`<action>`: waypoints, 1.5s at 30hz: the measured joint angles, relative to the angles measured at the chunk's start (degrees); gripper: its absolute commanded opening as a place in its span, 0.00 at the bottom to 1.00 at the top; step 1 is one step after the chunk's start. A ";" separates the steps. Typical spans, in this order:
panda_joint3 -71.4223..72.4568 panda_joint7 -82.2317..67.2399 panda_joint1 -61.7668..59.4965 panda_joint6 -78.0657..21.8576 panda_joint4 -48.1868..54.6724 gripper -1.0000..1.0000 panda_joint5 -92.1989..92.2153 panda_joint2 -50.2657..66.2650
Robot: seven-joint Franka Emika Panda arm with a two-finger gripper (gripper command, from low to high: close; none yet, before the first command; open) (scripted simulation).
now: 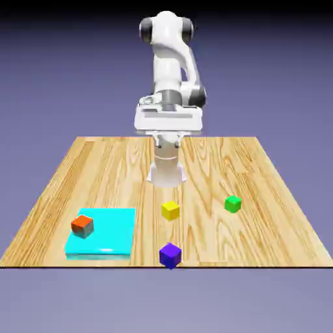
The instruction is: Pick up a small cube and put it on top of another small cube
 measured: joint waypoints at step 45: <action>-33.76 17.99 18.32 -62.15 29.99 0.00 42.90 54.31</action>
